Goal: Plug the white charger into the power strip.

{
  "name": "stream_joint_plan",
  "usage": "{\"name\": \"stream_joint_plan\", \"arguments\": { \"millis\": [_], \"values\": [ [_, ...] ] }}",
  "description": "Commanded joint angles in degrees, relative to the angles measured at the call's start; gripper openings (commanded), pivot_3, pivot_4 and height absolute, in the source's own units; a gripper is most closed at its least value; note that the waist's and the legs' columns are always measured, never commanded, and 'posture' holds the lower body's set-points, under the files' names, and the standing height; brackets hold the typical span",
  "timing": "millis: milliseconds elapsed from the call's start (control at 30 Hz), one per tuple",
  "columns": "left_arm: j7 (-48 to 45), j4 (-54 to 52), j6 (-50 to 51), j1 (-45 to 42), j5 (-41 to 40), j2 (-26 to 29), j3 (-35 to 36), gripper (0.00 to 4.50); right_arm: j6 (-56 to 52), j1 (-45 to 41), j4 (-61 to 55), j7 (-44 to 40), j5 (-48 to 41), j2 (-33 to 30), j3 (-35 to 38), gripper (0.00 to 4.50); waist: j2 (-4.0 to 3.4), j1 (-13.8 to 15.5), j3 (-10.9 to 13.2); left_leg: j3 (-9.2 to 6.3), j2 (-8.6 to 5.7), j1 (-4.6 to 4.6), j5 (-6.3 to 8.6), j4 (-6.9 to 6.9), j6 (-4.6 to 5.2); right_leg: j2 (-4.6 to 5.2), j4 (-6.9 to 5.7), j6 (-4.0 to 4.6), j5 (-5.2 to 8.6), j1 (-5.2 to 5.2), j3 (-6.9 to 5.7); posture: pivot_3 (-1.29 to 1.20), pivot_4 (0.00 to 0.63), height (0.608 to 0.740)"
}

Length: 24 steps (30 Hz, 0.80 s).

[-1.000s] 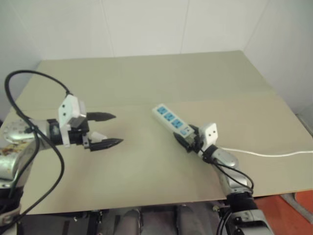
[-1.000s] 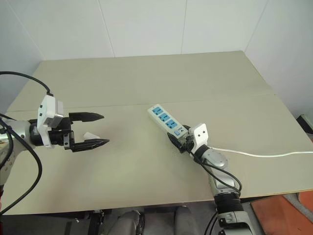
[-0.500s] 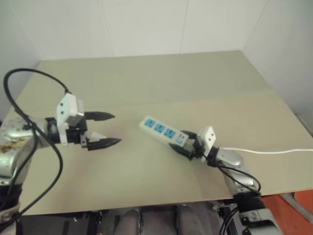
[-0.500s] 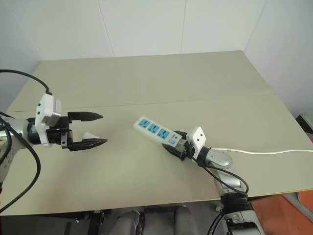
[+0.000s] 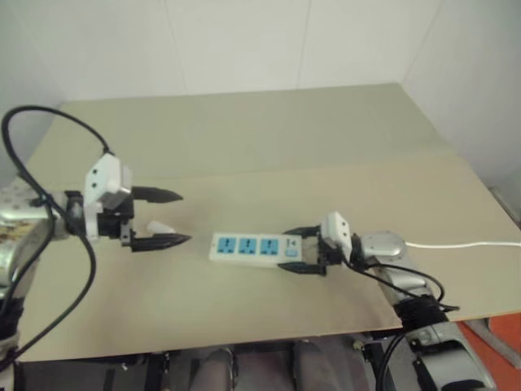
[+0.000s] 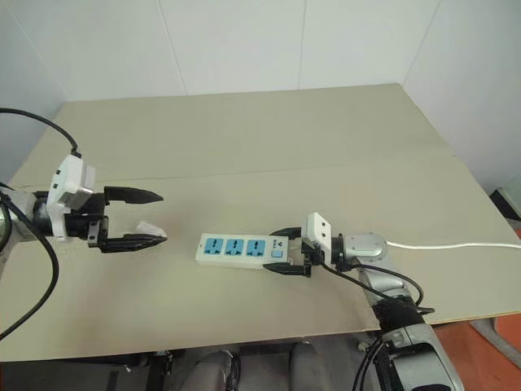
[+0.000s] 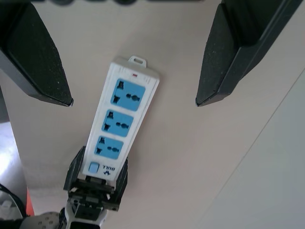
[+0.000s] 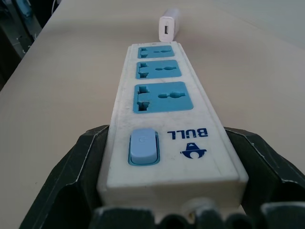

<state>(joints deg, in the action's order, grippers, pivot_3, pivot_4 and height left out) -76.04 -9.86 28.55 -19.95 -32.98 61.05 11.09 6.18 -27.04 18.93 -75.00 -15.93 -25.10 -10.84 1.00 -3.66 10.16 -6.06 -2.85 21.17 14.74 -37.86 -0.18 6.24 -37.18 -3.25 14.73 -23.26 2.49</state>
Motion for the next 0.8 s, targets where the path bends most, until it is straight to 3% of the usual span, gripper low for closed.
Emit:
{"name": "stream_joint_plan", "arguments": {
  "millis": [33, 400, 533, 700, 800],
  "values": [
    [-4.29, 3.38, -2.86, -1.95, 1.78, 3.52, 0.08, 4.50, 2.54, -1.24, 1.72, -3.30, 0.10, 1.58, -1.58, 3.41, 0.00, -0.30, 0.00, 0.00, 0.00, 0.00, 0.00, 0.00, 0.00, 0.00, 0.00, 0.00, 0.00, 0.00, 0.00, 0.00, 0.150, 0.740],
    [-12.28, 13.11, -7.63, -8.02, 6.42, 7.49, -3.42, 4.50, 4.82, -2.05, 6.50, -4.52, 1.12, 5.78, -2.05, 3.41, -0.01, -0.48, 0.00, 0.02, 0.03, 0.00, 0.00, 0.00, 0.00, -0.05, -0.08, 0.00, 0.00, -0.07, 0.00, 0.00, 0.150, 0.740],
    [-16.06, 17.77, -10.58, -12.20, 10.44, 8.59, -7.88, 4.50, 5.43, -2.65, 7.79, -4.84, 1.55, 6.11, -1.72, 3.41, 0.00, -0.47, 0.00, 0.06, 0.03, 0.00, 0.00, 0.00, 0.00, -0.05, -0.19, 0.00, 0.00, -0.11, 0.00, 0.00, 0.150, 0.740],
    [-16.46, 26.96, -21.35, -22.83, 22.80, 9.95, -21.34, 4.50, 5.86, -3.89, 9.35, -4.62, 2.00, 6.80, -1.58, 3.41, 0.01, -0.43, 0.01, 0.24, 0.02, 0.00, -0.01, -0.01, -0.02, -0.06, -0.42, 0.00, 0.00, -0.20, -0.02, 0.00, 0.150, 0.740],
    [-16.46, 34.00, -33.06, -32.27, 29.76, 9.71, -31.16, 4.50, 5.92, -3.98, 9.56, -4.71, 2.17, 6.95, -1.59, 3.41, 0.06, -0.34, 0.02, 0.26, 0.02, 0.00, -0.02, -0.03, -0.03, -0.08, -0.48, 0.00, 0.00, -0.23, -0.01, 0.00, 0.150, 0.740]
  ]
}}
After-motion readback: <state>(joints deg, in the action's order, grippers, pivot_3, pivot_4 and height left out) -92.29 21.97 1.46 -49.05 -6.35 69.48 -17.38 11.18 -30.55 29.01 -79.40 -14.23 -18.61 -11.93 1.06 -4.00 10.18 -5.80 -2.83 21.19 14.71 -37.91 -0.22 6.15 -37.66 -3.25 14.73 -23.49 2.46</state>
